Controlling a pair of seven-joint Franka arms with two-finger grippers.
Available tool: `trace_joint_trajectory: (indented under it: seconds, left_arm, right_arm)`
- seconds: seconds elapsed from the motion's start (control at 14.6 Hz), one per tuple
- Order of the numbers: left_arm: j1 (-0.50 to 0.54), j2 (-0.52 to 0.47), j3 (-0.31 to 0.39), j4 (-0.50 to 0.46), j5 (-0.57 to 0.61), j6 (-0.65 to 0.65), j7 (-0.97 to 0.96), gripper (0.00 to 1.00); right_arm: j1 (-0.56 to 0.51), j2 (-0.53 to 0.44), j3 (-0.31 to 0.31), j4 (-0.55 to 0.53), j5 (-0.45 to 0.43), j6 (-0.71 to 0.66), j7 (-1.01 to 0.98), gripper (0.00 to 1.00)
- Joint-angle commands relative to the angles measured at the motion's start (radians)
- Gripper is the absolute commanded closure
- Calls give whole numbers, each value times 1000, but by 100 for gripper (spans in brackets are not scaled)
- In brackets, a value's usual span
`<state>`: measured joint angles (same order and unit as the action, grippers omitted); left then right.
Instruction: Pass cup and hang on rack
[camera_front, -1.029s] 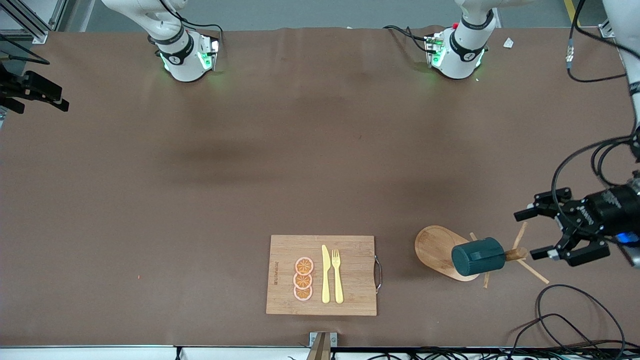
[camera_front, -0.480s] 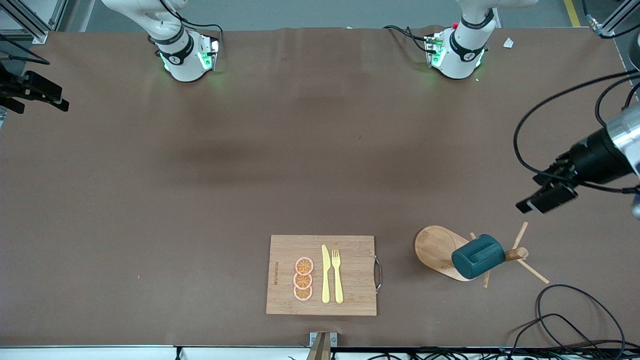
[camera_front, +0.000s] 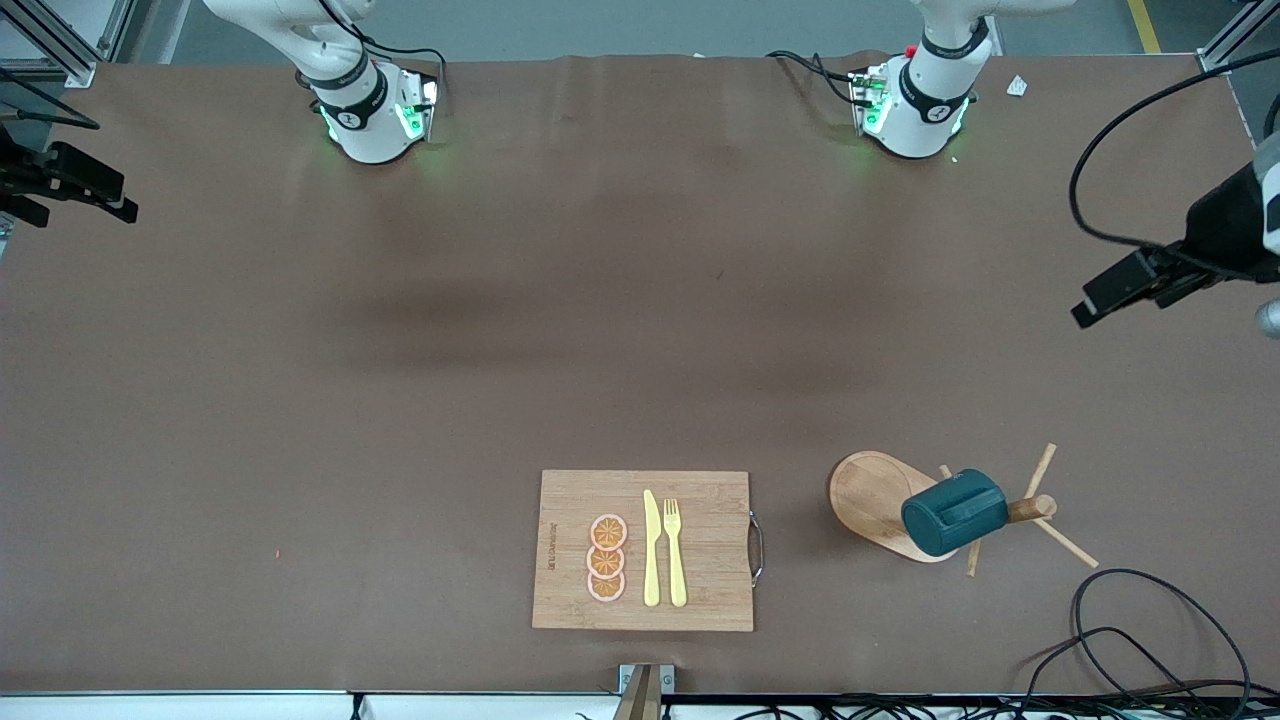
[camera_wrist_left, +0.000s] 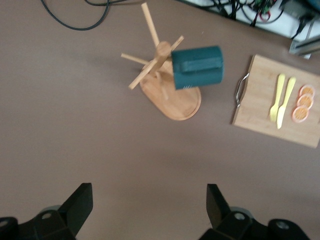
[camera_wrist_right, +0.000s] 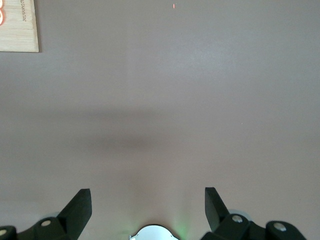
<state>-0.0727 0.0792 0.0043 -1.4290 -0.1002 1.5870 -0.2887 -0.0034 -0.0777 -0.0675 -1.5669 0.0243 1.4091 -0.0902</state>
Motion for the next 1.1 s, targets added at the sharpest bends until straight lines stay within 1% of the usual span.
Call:
trace_joint_trajectory:
  seconds: [0.0, 0.14, 0.21, 0.27, 0.41, 0.69, 0.82, 1.03]
  left_arm:
    - [-2, -73, -10, -74, 71, -57, 63, 0]
    - [-3, -101, -33, -100, 79, -68, 68, 0]
    - [5, -113, -67, -117, 91, -68, 68, 0]
    - [8, -131, -85, -135, 111, -68, 66, 0]
    - [8, -145, -112, -157, 112, -64, 65, 0]
    - [10, -190, -126, -232, 115, -28, 66, 0]
    - [24, -188, -124, -223, 114, -30, 69, 0]
    - [25, -173, -116, -171, 112, -36, 68, 0]
  right_arm:
    - [-4, -24, 3, -24, 5, 2, -11, 0]
    - [-4, -24, 3, -24, 5, 2, -10, 0]
    - [-4, -24, 3, -24, 5, 2, -11, 0]
    - [-4, -24, 3, -24, 5, 2, -11, 0]
    - [-3, -24, 3, -24, 5, 2, -11, 0]
    - [-3, -24, 5, -22, 5, 2, -10, 0]
    - [-3, -24, 5, -22, 5, 2, -10, 0]
    - [-3, -23, 5, -22, 5, 2, -10, 0]
